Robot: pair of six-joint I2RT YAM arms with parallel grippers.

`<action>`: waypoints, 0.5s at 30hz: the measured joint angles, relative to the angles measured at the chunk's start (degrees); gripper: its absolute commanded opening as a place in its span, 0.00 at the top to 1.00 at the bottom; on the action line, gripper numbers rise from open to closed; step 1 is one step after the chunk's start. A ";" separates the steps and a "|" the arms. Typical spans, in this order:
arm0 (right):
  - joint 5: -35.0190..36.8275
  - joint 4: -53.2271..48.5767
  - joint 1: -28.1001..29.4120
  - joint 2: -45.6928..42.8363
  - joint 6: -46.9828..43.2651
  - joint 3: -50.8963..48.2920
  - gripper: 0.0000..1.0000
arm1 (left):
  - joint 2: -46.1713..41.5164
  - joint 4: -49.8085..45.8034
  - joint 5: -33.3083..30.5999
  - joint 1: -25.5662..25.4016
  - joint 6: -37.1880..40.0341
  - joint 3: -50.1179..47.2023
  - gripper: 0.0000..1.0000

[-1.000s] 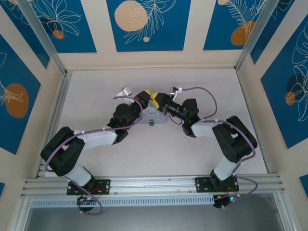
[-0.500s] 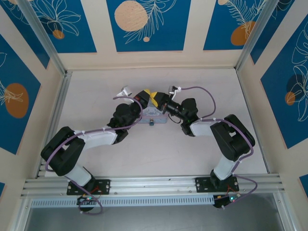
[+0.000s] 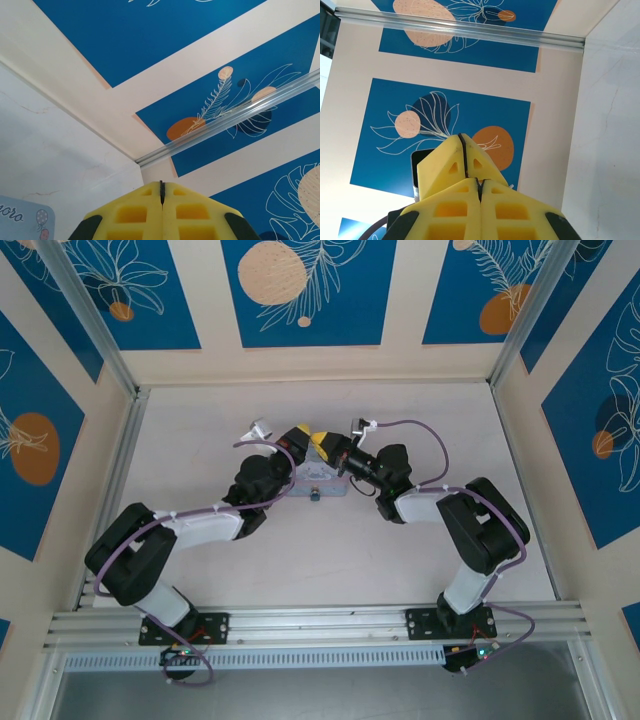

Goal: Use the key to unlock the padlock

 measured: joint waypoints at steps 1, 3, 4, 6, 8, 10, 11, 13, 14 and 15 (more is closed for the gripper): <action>-0.02 -0.02 0.00 0.00 0.00 0.00 1.00 | 0.00 -0.02 -0.02 0.00 0.00 0.00 1.00; -0.02 -0.02 0.00 0.00 0.00 0.00 1.00 | 0.00 -0.04 -0.02 0.00 -0.02 0.00 1.00; -0.02 -0.07 -0.02 0.00 0.00 0.00 1.00 | 0.00 -0.09 -0.04 0.00 -0.02 0.00 1.00; -0.04 -0.22 -0.04 0.00 0.00 0.00 1.00 | 0.00 -0.24 -0.04 0.00 -0.02 0.00 0.93; -0.04 -0.46 -0.07 0.00 0.00 0.00 1.00 | 0.00 -0.46 -0.04 0.00 0.02 0.02 0.85; -0.04 -0.96 -0.07 0.00 0.00 0.00 1.00 | 0.00 -0.72 0.11 -0.02 -0.04 0.02 0.81; -0.04 -1.31 -0.11 0.00 0.00 0.00 1.00 | -0.02 -0.90 0.22 -0.02 -0.15 0.07 0.78; -0.11 -1.64 -0.17 0.00 -0.02 -0.04 1.00 | -0.02 -1.38 0.26 -0.02 -0.20 0.07 0.70; -0.24 -1.73 -0.33 0.00 -0.02 -0.09 1.00 | -0.04 -1.84 0.37 -0.02 -0.17 0.09 0.65; -0.31 -1.79 -0.46 0.00 -0.02 -0.24 1.00 | -0.13 -2.64 0.68 0.00 -0.31 0.11 0.60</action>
